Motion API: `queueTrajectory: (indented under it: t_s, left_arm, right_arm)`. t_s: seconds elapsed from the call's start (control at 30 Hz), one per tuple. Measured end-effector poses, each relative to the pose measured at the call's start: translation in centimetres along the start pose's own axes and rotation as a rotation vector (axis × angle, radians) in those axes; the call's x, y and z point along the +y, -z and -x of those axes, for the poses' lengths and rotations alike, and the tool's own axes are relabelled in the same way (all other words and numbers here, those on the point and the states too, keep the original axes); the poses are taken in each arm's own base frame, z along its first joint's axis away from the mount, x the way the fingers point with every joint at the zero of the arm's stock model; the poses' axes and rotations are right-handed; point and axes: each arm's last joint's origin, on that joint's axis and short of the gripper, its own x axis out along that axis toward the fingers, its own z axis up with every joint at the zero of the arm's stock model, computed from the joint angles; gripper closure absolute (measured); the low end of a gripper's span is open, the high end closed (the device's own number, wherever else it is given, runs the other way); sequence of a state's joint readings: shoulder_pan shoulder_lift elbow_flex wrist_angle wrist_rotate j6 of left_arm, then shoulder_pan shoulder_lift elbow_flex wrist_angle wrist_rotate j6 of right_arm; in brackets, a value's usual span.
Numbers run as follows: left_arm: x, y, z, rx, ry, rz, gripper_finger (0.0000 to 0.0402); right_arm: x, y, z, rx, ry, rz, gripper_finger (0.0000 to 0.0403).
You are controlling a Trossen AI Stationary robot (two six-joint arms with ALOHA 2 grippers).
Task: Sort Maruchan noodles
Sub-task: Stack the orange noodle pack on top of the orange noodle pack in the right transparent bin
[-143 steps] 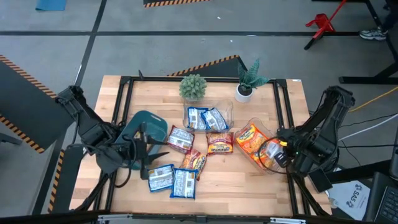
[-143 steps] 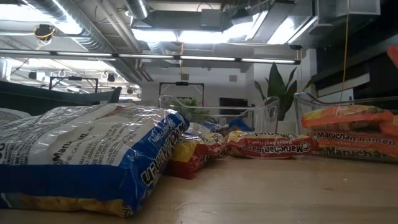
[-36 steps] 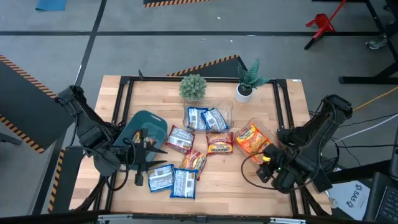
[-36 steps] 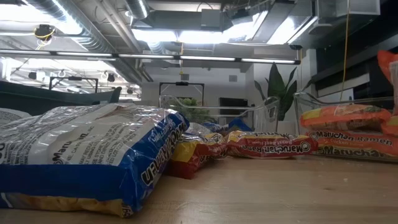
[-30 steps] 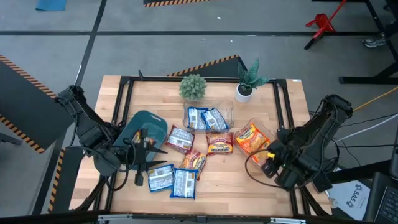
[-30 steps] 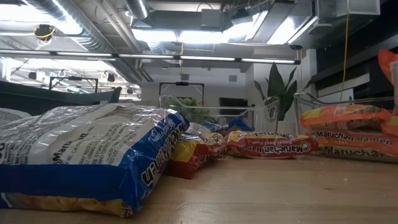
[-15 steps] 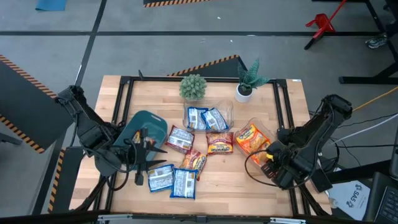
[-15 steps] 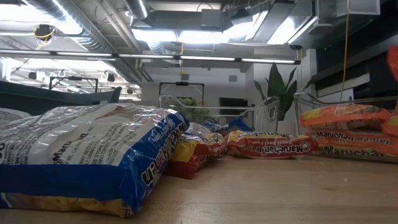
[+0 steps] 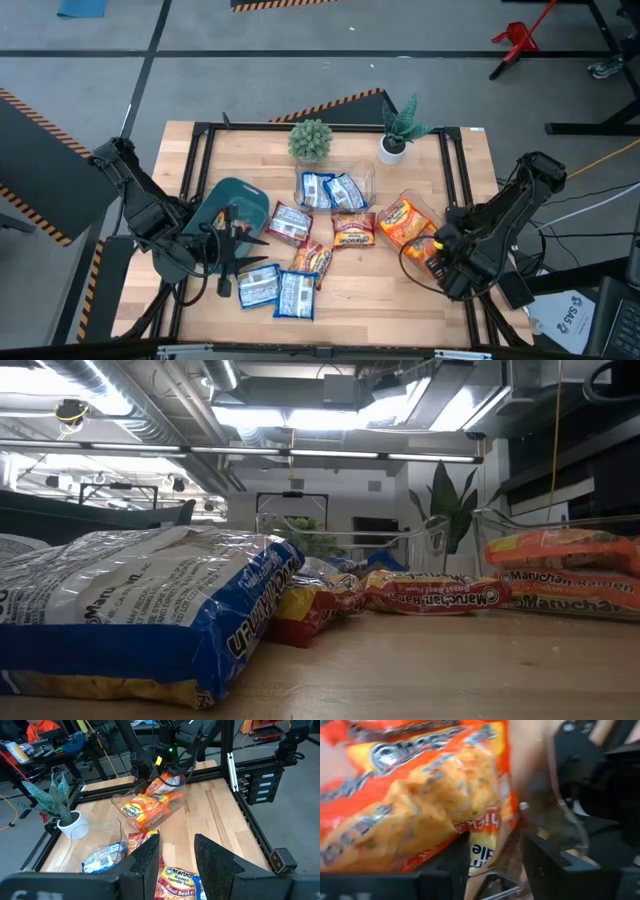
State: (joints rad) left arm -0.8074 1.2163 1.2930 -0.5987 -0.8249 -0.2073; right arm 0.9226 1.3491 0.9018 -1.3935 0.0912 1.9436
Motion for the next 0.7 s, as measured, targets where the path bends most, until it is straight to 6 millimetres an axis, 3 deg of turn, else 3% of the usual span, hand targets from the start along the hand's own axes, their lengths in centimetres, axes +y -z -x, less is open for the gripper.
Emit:
queueTrajectory:
  t_s: [0.3,0.7]
  left_arm:
    - [0.0,0.0,0.0,0.000,-0.002,-0.007,0.0285]
    - [0.0,0.1,0.0,0.010,-0.005,-0.016,0.0285]
  right_arm:
    - [-1.0,-0.6,1.3,-0.080,0.086,-0.080,0.0274]
    - [1.6,-0.5,4.6,-0.130,-0.265,-0.006,0.0276]
